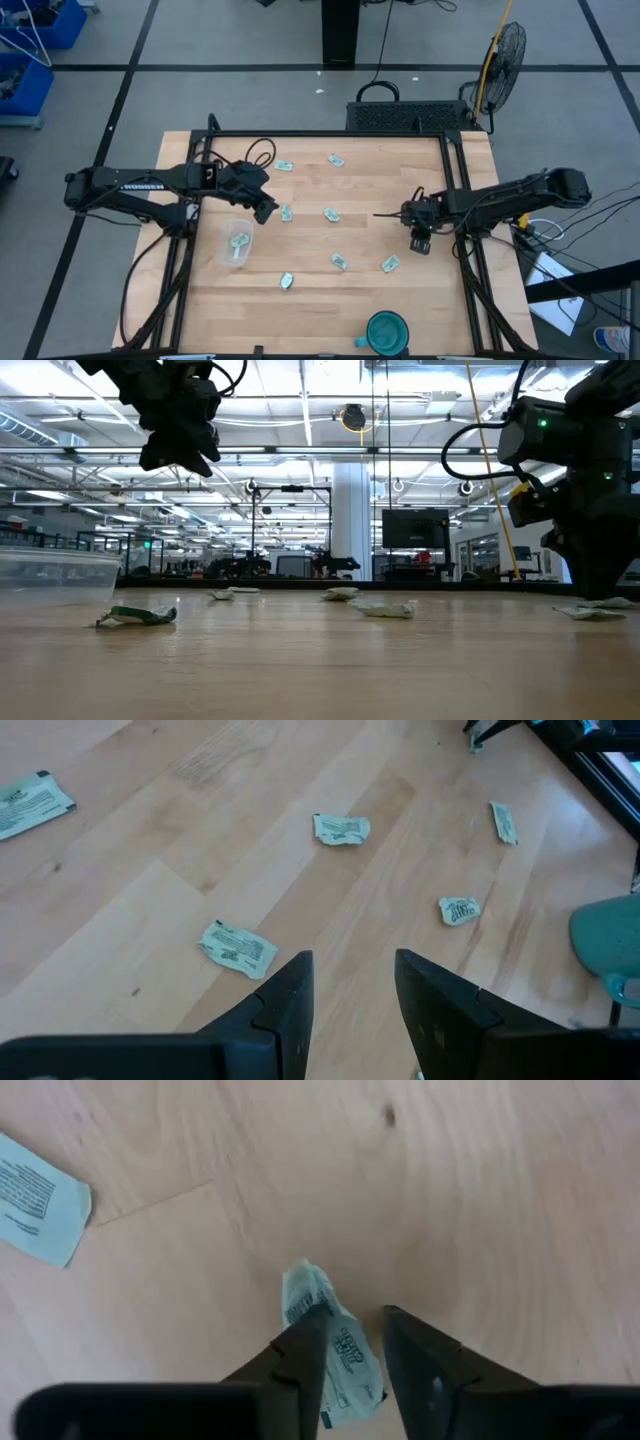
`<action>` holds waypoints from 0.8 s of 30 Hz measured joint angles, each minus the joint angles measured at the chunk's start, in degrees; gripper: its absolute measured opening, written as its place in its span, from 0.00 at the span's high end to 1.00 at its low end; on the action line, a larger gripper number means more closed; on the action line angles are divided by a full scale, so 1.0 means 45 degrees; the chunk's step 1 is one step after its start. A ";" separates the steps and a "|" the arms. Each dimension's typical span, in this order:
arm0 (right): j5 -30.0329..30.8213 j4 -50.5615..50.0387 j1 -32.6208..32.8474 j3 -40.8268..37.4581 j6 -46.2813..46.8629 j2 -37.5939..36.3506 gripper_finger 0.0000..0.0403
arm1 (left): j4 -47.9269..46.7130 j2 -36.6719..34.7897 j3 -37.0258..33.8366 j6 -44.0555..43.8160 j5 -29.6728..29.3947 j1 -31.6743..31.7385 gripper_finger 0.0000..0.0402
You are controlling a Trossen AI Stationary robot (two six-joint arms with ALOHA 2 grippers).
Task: Pick and place Stevia / Truvia into bins
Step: Put the light green stevia packet into the transparent bin
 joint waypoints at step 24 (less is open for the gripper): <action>0.4279 1.5376 -0.1815 0.0936 0.1755 0.0544 1.00 | 0.4609 0.0024 -0.0005 0.0115 -0.3242 0.0253 0.63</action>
